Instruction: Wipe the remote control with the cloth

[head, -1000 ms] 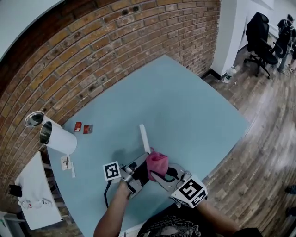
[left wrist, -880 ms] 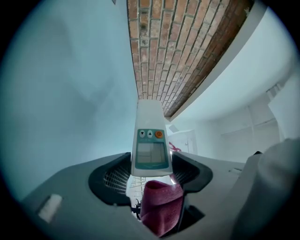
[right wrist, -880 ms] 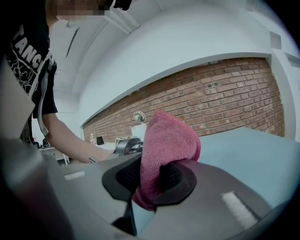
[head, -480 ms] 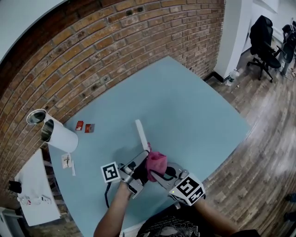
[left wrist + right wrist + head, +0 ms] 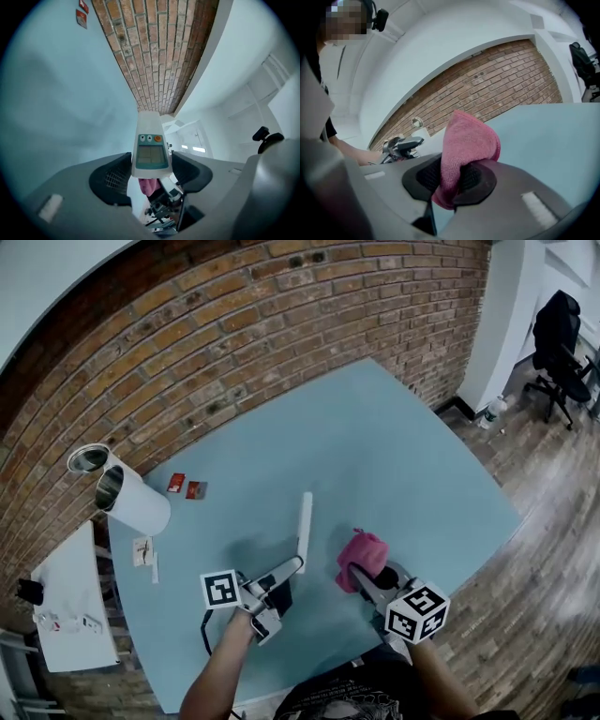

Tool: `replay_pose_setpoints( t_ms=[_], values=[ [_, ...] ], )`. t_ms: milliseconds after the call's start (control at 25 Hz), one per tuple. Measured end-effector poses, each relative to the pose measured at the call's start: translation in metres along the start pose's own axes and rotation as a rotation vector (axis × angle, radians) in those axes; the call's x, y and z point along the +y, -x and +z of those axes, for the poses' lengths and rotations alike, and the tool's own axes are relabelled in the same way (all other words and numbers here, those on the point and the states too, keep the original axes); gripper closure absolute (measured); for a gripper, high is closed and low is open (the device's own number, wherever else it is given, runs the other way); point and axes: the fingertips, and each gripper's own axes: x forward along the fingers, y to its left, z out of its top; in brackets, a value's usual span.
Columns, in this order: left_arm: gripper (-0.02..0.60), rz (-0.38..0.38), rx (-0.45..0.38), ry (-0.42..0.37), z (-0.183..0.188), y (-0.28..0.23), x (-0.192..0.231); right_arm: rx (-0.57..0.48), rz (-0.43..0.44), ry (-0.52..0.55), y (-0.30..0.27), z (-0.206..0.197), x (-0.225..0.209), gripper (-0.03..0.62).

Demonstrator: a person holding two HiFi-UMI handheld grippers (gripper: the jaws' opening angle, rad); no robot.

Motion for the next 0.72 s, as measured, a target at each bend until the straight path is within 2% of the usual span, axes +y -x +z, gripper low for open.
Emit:
replay_pose_setpoints(
  t_ms=[160,240,280,360,440,520,600,720],
  values=[
    [0.318,0.104,0.049,-0.049,-0.006,0.010,0.018,-0.013,-0.020,-0.028,0.000,0.007,-0.018,0.530],
    [0.341,0.234,0.056,-0.120,-0.003,0.023,0.038,-0.008,-0.013,-0.030,-0.002,0.008,-0.019,0.530],
    [0.575,0.292,0.046,-0.151,0.001,0.029,0.047,-0.003,-0.007,-0.029,-0.004,0.007,-0.020,0.530],
    [0.575,0.335,0.065,-0.209,0.002,0.034,0.053,0.016,0.008,-0.023,-0.007,0.004,-0.019,0.530],
    [0.574,0.375,0.139,-0.300,-0.007,0.034,0.055,0.045,0.027,-0.020,-0.009,-0.004,-0.018,0.530],
    [0.574,0.409,0.192,-0.356,-0.017,0.036,0.057,0.068,0.042,-0.033,-0.009,-0.014,-0.018,0.530],
    [0.574,0.407,0.183,-0.362,-0.021,0.036,0.055,0.054,0.050,-0.076,-0.006,-0.021,-0.022,0.530],
    [0.574,0.386,0.146,-0.363,-0.028,0.033,0.051,-0.022,0.062,-0.190,0.000,-0.020,-0.031,0.530]
  ],
)
